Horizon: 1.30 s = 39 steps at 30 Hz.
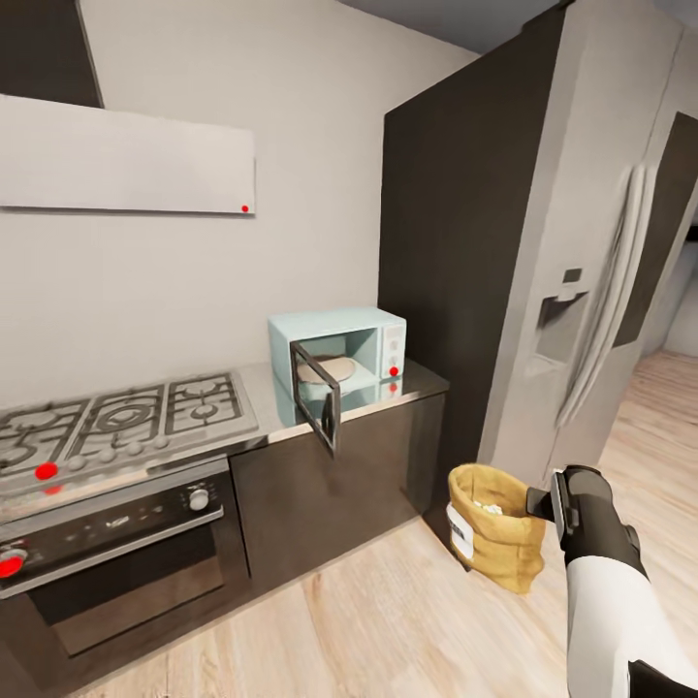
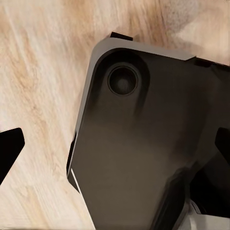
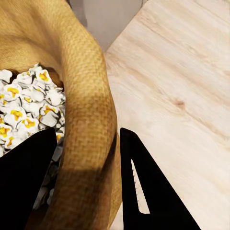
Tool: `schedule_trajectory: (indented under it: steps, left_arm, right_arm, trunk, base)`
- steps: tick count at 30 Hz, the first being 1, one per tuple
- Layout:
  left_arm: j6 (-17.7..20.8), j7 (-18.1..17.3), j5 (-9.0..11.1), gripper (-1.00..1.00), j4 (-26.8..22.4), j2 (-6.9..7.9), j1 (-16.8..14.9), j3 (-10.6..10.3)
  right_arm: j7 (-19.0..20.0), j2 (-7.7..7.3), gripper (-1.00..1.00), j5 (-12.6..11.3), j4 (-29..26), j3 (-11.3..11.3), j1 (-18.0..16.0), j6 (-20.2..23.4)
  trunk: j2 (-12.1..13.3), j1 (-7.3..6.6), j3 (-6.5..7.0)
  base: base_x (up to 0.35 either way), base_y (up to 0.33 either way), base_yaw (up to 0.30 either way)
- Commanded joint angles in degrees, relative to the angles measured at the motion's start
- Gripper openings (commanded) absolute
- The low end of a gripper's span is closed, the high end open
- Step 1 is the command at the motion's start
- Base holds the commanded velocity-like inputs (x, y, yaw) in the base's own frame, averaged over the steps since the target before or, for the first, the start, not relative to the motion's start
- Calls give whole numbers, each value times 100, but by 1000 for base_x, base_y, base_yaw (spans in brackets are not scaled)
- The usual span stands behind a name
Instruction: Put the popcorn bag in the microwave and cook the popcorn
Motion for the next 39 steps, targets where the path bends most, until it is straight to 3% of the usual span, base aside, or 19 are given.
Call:
schedule_trajectory:
  steps: [1, 23, 39]
  left_arm:
    - [-14, 2, 17, 100, 2, 0, -3, 3]
    - [-14, 2, 17, 100, 2, -1, -3, 4]
    - [-14, 2, 17, 100, 2, 0, -3, 2]
  right_arm:
    - [8, 3, -100, 7, -6, -6, -4, 22]
    - [8, 9, -100, 2, -7, -6, -7, 22]
    - [14, 8, -100, 16, 2, -6, -6, 22]
  trunk:
    - [-5, 0, -7]
    - [-5, 0, -7]
    - [-5, 0, -7]
  base:
    - [0, 0, 267]
    - [0, 0, 263]
    - [0, 0, 14]
